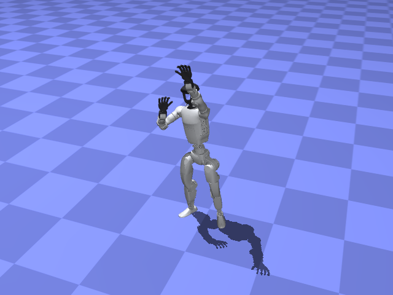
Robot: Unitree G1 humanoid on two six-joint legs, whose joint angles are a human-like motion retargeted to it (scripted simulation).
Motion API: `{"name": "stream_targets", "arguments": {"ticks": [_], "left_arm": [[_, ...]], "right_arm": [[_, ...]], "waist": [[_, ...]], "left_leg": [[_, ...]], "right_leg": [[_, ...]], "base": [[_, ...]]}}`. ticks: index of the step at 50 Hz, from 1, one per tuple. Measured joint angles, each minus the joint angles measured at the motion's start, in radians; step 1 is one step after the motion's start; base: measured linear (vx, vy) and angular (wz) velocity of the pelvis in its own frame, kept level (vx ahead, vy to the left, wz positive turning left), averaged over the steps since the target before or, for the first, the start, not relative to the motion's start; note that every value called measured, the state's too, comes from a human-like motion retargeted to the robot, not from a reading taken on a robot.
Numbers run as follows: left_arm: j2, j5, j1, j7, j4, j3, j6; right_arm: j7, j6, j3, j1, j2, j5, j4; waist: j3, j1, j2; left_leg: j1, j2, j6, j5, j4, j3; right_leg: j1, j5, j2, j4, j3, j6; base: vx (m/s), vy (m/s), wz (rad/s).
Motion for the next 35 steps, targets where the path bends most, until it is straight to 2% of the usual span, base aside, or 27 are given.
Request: {"name": "stream_targets", "arguments": {"ticks": [2,3,5,8,13,27,35], "left_arm": [[-0.006,-0.027,-0.041,0.12,0.038,0.0,0.001],[0.004,-0.005,-0.055,0.245,-0.002,0.0,-0.01],[0.032,0.121,-0.024,0.388,-0.099,0.0,-0.037],[0.04,0.269,0.063,0.325,-0.147,0.0,-0.05],[0.002,0.156,0.069,0.197,-0.137,0.0,-0.03],[0.046,0.157,0.225,0.161,-0.289,0.0,-0.042],[0.089,0.197,0.278,0.181,-0.33,0.0,-0.037]], "right_arm": [[-0.046,0.006,-0.025,0.012,0.023,-0.01,0.027],[-0.087,-0.003,-0.041,0.02,0.021,-0.018,0.033],[-0.16,-0.032,-0.044,0.043,-0.025,-0.033,0.037],[-0.194,-0.037,-0.013,0.066,-0.109,-0.05,0.05],[-0.139,-0.008,-0.092,0.106,-0.073,-0.033,0.071],[-0.102,-0.016,-0.135,0.18,-0.01,-0.016,0.059],[-0.118,-0.016,-0.153,0.179,-0.01,-0.019,0.056]], "waist": [[0.018,-0.012,-0.007],[0.028,-0.008,-0.013],[0.038,0.029,-0.01],[0.039,0.085,0.008],[0.071,0.052,-0.03],[0.11,0.02,-0.117],[0.122,0.012,-0.128]], "left_leg": [[-0.001,-0.001,0.001,0.01,-0.001,0.01],[0.0,-0.001,0.0,0.013,0.001,0.014],[0.001,0.001,-0.002,0.014,0.011,0.018],[-0.004,0.004,-0.002,0.007,0.034,0.012],[-0.014,0.018,-0.003,-0.005,0.068,-0.027],[-0.022,0.032,-0.006,-0.017,0.084,-0.083],[-0.024,0.026,-0.009,-0.025,0.049,-0.09]], "right_leg": [[-0.01,0.013,0.0,0.001,0.009,0.0],[-0.012,0.018,0.0,0.002,0.014,-0.002],[-0.013,0.022,-0.001,0.005,0.02,-0.001],[-0.004,0.018,-0.007,0.007,0.014,0.003],[0.026,0.012,-0.01,0.011,-0.025,-0.002],[0.069,0.001,-0.003,0.002,-0.084,-0.017],[0.062,-0.011,0.004,-0.005,-0.096,-0.013]], "base": [[-0.05,0.01,-0.32],[-0.03,0.01,-0.26],[-0.01,0.01,-0.1],[0.0,0.0,0.08],[0.01,0.0,0.44],[0.0,-0.01,0.17],[-0.01,0.0,0.01]]}}
